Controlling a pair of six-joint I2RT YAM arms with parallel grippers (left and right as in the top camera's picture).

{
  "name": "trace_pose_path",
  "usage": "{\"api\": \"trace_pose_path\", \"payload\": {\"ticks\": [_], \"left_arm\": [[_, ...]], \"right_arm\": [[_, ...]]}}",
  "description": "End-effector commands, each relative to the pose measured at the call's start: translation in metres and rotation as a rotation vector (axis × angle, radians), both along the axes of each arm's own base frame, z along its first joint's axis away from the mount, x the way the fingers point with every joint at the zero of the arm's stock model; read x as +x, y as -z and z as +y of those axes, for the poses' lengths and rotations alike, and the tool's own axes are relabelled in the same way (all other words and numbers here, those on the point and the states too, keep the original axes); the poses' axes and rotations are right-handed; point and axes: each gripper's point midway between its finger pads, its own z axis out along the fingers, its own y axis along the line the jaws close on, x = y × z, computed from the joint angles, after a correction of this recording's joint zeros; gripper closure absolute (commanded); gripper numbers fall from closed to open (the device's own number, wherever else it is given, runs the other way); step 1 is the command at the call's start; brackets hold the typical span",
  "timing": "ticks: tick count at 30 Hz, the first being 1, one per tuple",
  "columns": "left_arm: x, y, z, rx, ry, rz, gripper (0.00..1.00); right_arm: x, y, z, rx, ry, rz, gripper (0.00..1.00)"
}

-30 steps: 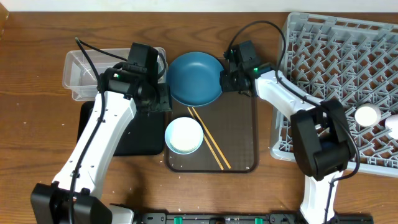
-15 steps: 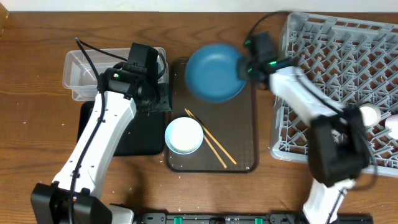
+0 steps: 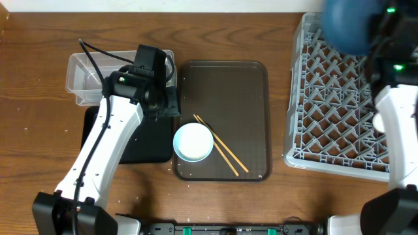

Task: Sort waste into correct bins and load items into the dishwasher rack
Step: 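Lift the blue plate and set it upright in the dish rack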

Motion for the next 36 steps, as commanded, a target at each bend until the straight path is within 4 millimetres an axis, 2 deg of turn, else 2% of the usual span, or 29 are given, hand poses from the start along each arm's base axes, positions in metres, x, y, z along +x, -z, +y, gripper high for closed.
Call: {"api": "trace_pose_path", "payload": {"ticks": [1, 5, 9, 12, 16, 21, 25, 31, 36], "left_arm": [[0.002, -0.003, 0.003, 0.011, 0.007, -0.013, 0.46], [0.002, -0.003, 0.003, 0.011, 0.006, -0.013, 0.46], [0.002, -0.003, 0.003, 0.009, 0.003, -0.012, 0.46], [0.002, -0.003, 0.003, 0.009, 0.003, -0.012, 0.46], [0.002, -0.003, 0.003, 0.009, 0.003, -0.012, 0.45], [0.002, -0.003, 0.003, 0.009, 0.003, -0.012, 0.45], [0.002, -0.003, 0.003, 0.009, 0.003, -0.014, 0.45], [0.003, -0.003, 0.003, 0.008, 0.003, -0.016, 0.45], [0.003, -0.003, 0.003, 0.009, 0.003, -0.016, 0.45]], "right_arm": [[-0.018, -0.005, -0.053, -0.173, 0.134, 0.110, 0.99], [-0.035, -0.006, -0.109, -0.264, 0.312, 0.140, 0.99], [-0.051, 0.001, -0.148, -0.321, 0.491, 0.154, 0.99], [-0.051, 0.014, -0.163, -0.337, 0.542, 0.173, 0.99], [-0.045, 0.045, -0.173, -0.332, 0.565, 0.231, 0.99], [-0.038, 0.083, -0.177, -0.324, 0.586, 0.311, 0.99], [-0.031, 0.104, -0.170, -0.311, 0.592, 0.343, 0.99], [-0.015, 0.121, -0.140, -0.264, 0.539, 0.337, 0.99], [-0.003, 0.136, -0.110, -0.247, 0.475, 0.391, 0.92]]}}
